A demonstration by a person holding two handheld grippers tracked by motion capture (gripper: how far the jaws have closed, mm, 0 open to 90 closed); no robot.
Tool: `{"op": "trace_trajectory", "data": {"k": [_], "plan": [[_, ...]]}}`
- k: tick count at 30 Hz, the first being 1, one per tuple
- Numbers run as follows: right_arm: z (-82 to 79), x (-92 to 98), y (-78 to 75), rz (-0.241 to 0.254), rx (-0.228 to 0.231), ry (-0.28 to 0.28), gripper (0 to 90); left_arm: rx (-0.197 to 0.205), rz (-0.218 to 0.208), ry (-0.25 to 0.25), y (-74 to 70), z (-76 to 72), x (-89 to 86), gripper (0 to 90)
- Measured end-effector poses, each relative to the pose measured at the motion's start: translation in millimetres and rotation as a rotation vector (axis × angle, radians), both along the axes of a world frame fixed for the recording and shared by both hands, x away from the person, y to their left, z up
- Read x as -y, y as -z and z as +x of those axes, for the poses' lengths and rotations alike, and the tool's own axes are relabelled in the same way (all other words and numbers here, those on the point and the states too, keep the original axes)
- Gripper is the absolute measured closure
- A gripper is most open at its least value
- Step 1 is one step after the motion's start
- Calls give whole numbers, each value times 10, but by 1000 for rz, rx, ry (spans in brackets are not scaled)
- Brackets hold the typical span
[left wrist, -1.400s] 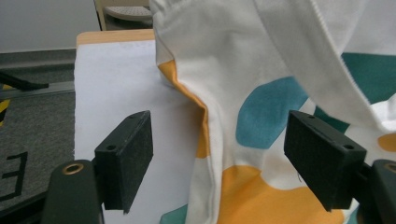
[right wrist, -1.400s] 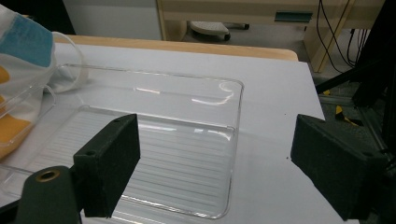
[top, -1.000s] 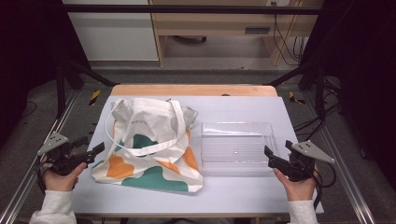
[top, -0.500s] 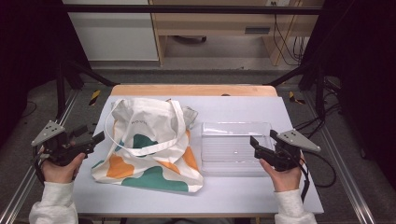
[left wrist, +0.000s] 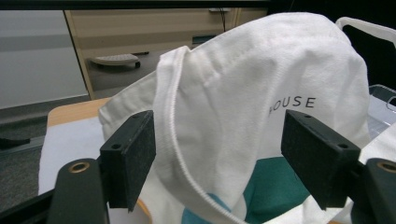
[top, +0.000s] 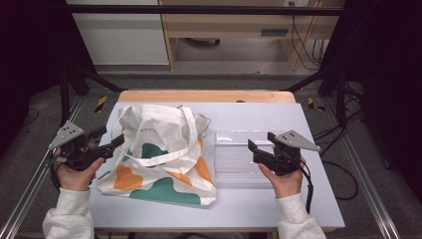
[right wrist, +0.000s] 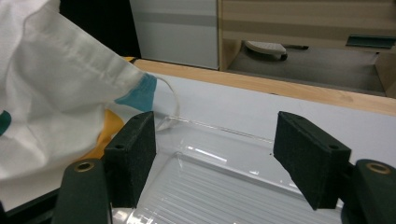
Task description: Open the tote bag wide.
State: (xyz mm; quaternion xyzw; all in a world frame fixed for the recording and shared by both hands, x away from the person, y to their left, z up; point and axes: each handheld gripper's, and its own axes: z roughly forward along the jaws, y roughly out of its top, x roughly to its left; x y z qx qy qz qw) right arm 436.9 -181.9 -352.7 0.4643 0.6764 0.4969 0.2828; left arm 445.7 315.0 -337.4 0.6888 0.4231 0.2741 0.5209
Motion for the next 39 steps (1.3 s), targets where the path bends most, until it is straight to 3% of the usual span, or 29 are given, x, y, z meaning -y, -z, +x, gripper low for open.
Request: {"op": "trace_trajectory", "data": {"k": [9,20,22,31,39], "plan": [[45,-186,-12,6,-14,-56,331,-9,41,25,43,36,205,307],[54,-273,33,-2,-28,-78,340,-35,102,15,181,113,358,412],[62,-299,51,-10,-35,-85,344,-48,131,8,220,129,386,444],[66,-369,50,-12,-34,-104,345,-121,135,24,313,180,387,669],[73,-434,36,-10,-33,-118,345,-144,143,51,345,183,389,836]]}}
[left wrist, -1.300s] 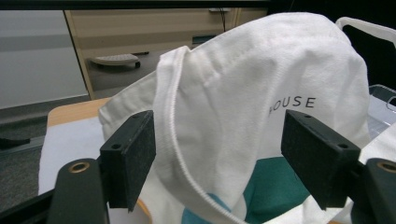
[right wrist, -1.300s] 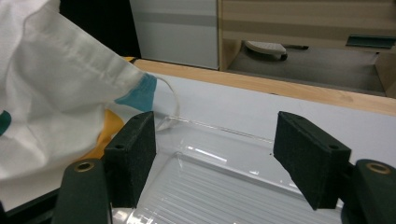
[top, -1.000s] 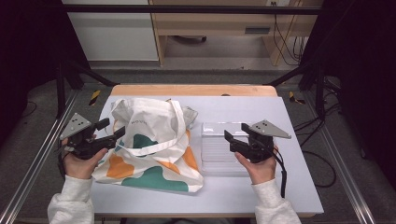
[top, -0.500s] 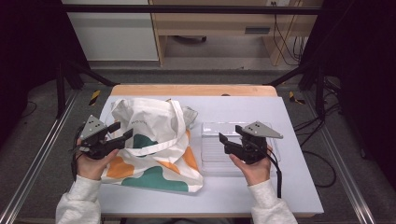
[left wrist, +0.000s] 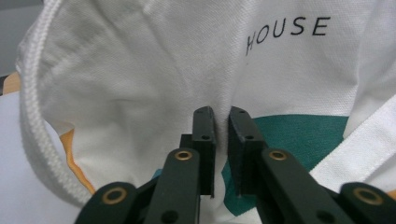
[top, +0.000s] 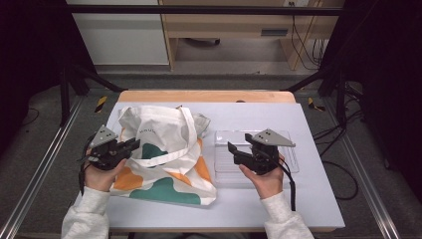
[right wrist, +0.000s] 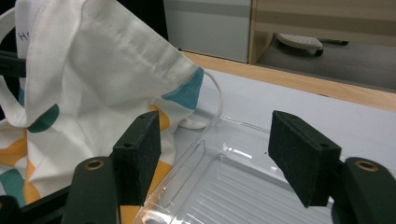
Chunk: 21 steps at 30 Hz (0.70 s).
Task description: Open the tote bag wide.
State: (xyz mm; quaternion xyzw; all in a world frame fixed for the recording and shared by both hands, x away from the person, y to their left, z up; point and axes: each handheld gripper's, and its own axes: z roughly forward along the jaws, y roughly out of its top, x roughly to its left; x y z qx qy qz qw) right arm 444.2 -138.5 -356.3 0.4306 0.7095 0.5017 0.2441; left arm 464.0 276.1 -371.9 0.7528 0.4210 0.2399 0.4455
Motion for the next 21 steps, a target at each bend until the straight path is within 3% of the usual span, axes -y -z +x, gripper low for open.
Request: {"op": "trace_trajectory", "data": {"k": [7,13,21], "plan": [[8,-115,-73,18,13,-29,343,4,5,4,16,-20,12,876],[21,-340,-196,35,38,-85,330,9,0,5,19,-72,5,878],[40,-606,-238,45,46,-137,314,5,-7,9,41,-110,1,878]]}}
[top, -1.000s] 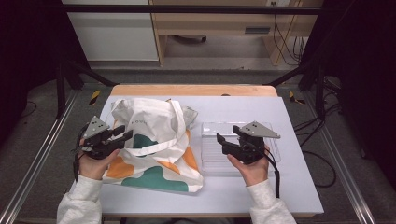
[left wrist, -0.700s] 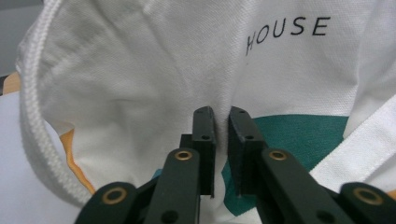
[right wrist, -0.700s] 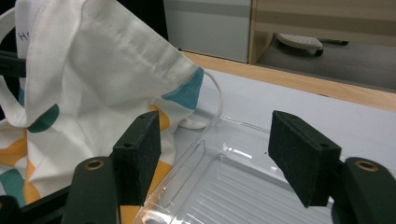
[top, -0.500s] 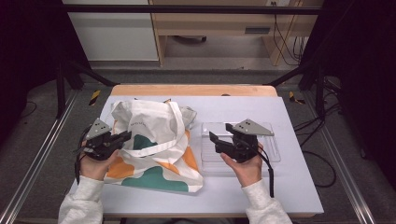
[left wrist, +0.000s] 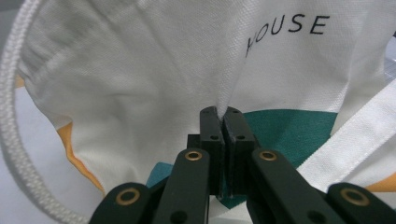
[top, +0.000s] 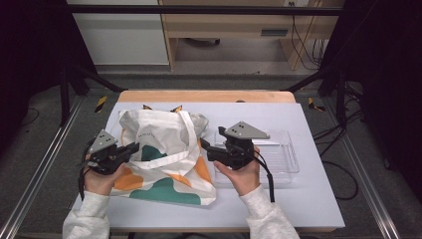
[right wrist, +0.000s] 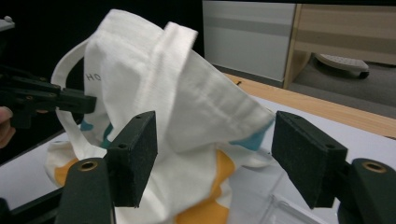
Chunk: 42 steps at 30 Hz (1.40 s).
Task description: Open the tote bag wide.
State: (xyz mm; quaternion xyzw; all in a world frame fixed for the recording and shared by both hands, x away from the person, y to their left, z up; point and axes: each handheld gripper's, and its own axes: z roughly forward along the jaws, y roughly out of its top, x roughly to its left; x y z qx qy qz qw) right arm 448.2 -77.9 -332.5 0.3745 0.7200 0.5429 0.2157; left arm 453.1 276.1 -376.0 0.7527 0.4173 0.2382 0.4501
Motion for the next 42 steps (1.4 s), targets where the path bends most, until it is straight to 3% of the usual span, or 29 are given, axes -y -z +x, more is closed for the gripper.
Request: {"op": "trace_trajectory", "data": {"k": [6,12,18,19,20,24,25,27,29,32,33,34,35,36,39,42], "plan": [[42,-269,-13,10,1,-44,311,-3,-2,0,22,-31,-1,878],[99,-545,82,-9,-26,-79,320,-4,-1,1,39,-64,-11,878],[162,-722,218,-39,-70,-109,397,-12,-9,5,59,-83,-18,877],[171,-765,257,-63,-76,-112,450,-15,-12,6,67,-82,-17,877],[171,-765,257,-63,-76,-112,450,-15,-12,6,67,-82,-17,877],[201,-809,311,-89,-85,-91,641,-21,-5,10,85,-86,0,877],[201,-809,311,-89,-85,-91,641,-21,-5,10,85,-86,0,877],[215,-808,319,-90,-111,-93,777,-21,-5,11,90,-85,4,876],[213,-810,320,-95,-113,-90,847,-20,-7,11,90,-83,5,870],[205,-811,319,-100,-107,-89,879,-13,-16,6,84,-79,4,825],[196,-803,314,-106,-110,-103,884,-5,-19,-4,74,-79,0,719],[196,-803,314,-106,-110,-103,887,2,-26,-8,61,-80,-4,719],[175,-793,314,-105,-114,-117,889,28,-37,-8,25,-91,-10,639],[175,-793,314,-105,-114,-117,889,28,-37,-8,25,-91,-10,608],[123,-790,335,-107,-107,-132,890,49,-51,-3,-20,-113,-8,587],[54,-785,381,-111,-100,-150,891,38,-50,4,-10,-117,-1,669]]}}
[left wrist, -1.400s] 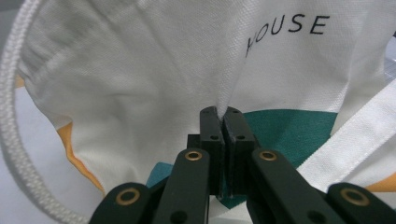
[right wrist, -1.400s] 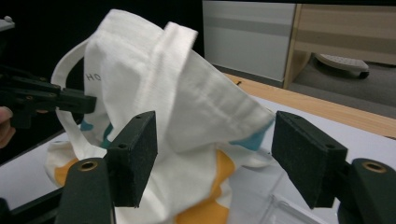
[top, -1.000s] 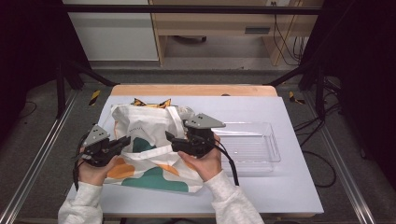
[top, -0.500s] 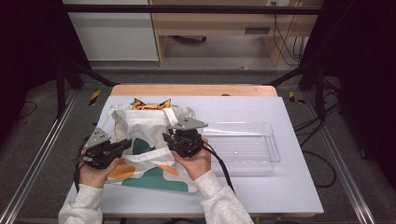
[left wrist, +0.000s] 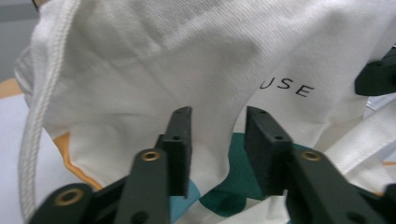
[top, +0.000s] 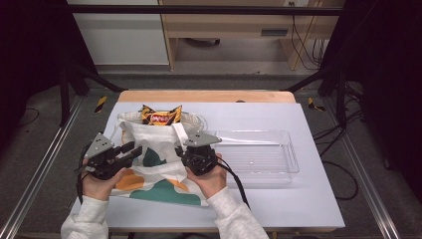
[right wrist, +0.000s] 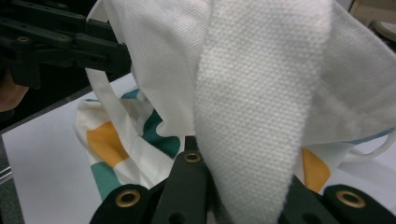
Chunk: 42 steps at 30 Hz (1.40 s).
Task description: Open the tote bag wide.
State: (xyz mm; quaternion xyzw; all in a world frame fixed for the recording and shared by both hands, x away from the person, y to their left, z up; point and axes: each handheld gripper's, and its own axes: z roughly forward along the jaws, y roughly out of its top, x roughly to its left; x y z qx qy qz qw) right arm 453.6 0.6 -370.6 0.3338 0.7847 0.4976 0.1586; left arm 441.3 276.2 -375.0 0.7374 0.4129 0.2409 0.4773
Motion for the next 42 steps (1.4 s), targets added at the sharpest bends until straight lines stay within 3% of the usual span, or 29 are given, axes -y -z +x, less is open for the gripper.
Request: {"op": "trace_trajectory", "data": {"k": [5,10,11,12,13,14,17,20,24,26,27,32,35,42], "plan": [[-90,-8,110,4,-6,-13,889,-34,25,29,88,-2,45,865],[-126,10,191,13,-14,-13,875,-39,38,41,133,-49,52,885],[-129,16,207,16,-24,-11,815,-33,48,42,153,-88,48,885],[-129,16,207,16,-24,-11,815,-33,48,42,153,-88,48,886],[-144,25,203,25,-26,-10,739,-31,54,41,173,-123,38,886],[-144,25,203,25,-26,-10,739,-31,54,41,173,-123,38,886],[-213,62,125,59,6,-21,588,-34,70,46,230,-175,32,887],[-259,95,63,85,30,-17,546,-38,81,50,261,-198,36,887],[-322,179,-127,167,69,-19,491,-60,109,63,348,-239,60,887],[-317,184,-163,176,77,-15,495,-64,113,65,366,-247,66,887],[-286,171,-227,190,82,-6,531,-69,121,69,383,-256,69,887],[-209,96,-269,193,80,-5,666,-79,125,72,415,-266,70,887],[-116,-20,-240,166,56,-10,778,-87,139,77,440,-258,77,886],[-14,-88,-182,130,25,-3,860,-105,149,82,478,-253,84,860]]}}
